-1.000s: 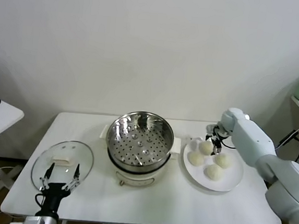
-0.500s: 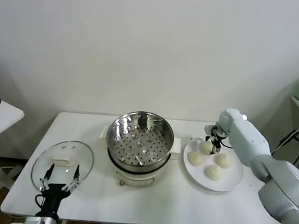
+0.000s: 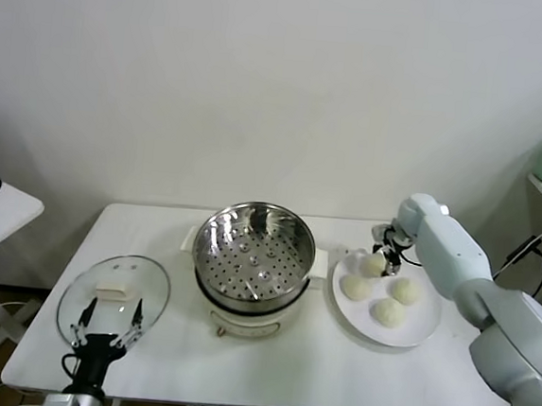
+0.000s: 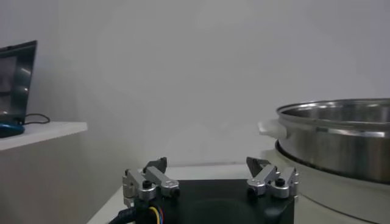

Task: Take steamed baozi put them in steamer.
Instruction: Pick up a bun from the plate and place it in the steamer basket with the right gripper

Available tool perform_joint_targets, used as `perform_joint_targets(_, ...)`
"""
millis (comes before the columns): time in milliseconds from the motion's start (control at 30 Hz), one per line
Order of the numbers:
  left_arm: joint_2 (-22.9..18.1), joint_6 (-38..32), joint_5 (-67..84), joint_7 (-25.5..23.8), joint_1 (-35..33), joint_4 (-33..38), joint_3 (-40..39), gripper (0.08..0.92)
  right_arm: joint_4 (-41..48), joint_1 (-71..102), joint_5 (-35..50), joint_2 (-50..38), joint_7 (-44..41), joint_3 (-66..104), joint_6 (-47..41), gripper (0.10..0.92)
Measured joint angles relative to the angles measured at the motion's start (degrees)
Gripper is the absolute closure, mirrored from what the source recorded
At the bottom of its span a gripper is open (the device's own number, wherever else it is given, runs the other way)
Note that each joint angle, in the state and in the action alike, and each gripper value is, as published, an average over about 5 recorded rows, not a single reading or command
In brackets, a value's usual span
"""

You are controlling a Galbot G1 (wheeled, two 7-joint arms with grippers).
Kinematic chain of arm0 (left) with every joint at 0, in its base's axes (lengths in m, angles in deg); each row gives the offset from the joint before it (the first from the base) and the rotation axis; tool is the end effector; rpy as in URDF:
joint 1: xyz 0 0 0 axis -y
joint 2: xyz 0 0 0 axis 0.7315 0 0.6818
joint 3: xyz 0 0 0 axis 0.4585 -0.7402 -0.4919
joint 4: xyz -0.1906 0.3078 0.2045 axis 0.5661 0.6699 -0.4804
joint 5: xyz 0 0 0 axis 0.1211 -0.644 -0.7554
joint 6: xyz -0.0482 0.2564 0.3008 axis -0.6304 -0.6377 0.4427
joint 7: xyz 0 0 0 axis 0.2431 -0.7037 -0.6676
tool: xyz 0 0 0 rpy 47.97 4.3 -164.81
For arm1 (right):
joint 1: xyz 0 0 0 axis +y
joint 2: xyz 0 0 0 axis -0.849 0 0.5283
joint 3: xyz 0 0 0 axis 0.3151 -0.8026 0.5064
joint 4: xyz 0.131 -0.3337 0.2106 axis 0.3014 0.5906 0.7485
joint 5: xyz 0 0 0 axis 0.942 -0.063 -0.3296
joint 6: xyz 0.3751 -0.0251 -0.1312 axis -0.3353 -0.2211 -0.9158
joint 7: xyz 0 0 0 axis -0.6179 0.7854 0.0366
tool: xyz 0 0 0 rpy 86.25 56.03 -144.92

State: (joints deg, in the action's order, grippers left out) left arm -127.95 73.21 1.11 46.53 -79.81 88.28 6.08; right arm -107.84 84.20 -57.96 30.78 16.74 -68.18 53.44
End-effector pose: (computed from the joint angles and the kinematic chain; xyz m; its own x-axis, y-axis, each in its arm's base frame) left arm 0.1366 0.0889 -0.4149 -0.9899 -0.1168 0.0808 -0.1108 0.9910 0.0747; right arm 0.7332 -0.1437 -0.2547 -0.2386 -0.0121 0.9710 -0.9269 -0.2955 -0.2314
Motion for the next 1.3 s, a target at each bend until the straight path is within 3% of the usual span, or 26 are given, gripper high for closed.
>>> perform_joint_targets(233, -0.22, -0.15, -0.02, 0.04, -0.63, 0.56, 0.19, 0.177, -7.45, -4.56, 2.40, -2.16, -1.23, -5.84, 3.04, 0.313)
perform_joint_targets(867, -0.36, 0.01, -0.65, 0.05, -1.30, 1.55, -0.58, 0.177, -39.20, -23.45, 6.49, -4.01, -2.88, -24.72, 10.28, 0.313)
perform_joint_targets(1300, -0.03, -0.24, -0.19, 0.06, -1.94, 1.74, -0.26, 0.177, -43.26, -21.86, 2.27, 4.25, -2.20, -28.28, 13.01, 0.313)
